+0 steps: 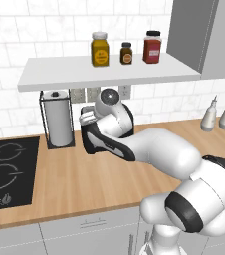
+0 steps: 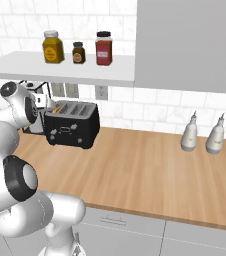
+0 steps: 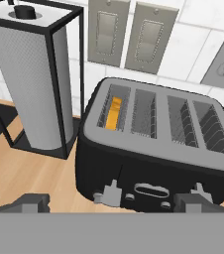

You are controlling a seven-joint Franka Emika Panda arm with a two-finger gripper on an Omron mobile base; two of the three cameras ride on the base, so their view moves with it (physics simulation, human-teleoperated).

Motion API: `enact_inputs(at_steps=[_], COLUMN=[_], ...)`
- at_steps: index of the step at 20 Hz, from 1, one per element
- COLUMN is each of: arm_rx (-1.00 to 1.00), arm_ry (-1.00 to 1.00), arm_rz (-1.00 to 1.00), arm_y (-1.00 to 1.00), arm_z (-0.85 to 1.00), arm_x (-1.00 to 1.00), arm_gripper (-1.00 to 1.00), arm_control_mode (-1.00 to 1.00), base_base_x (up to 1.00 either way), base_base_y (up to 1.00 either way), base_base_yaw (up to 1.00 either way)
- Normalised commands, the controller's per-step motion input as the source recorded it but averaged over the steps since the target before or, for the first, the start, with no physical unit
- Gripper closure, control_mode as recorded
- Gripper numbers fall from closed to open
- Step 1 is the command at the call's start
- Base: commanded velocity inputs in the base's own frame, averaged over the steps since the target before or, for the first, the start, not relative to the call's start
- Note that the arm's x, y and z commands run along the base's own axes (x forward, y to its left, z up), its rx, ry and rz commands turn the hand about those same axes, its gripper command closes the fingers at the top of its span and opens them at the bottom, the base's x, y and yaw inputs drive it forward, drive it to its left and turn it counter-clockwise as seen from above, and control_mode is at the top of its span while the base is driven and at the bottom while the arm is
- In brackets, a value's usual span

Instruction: Start the toaster. Once the lever pops up, take the bread to the plate on the dining counter.

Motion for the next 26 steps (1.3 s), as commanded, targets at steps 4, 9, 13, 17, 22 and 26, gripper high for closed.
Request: enact_inputs(at_steps=[4,9,13,17,22,26], arm_rx=[0.0,0.0,0.0,0.0,0.0,0.0], arm_ry=[0.0,0.0,0.0,0.0,0.0,0.0], arm_rz=[0.0,0.0,0.0,0.0,0.0,0.0], arm_y=[0.0,0.0,0.0,0.0,0.0,0.0], arm_z=[0.0,0.0,0.0,0.0,0.0,0.0], arm_x=[0.0,0.0,0.0,0.0,0.0,0.0], arm_gripper=[-1.0,-1.0,-1.0,-1.0,-1.0,-1.0], arm_control_mode=[-1.0,-1.0,-1.0,-1.0,-1.0,-1.0], base_base_x=[0.0,0.0,0.0,0.0,0.0,0.0], base_base_y=[0.0,0.0,0.0,0.0,0.0,0.0], base_base_yaw=[0.0,0.0,0.0,0.0,0.0,0.0])
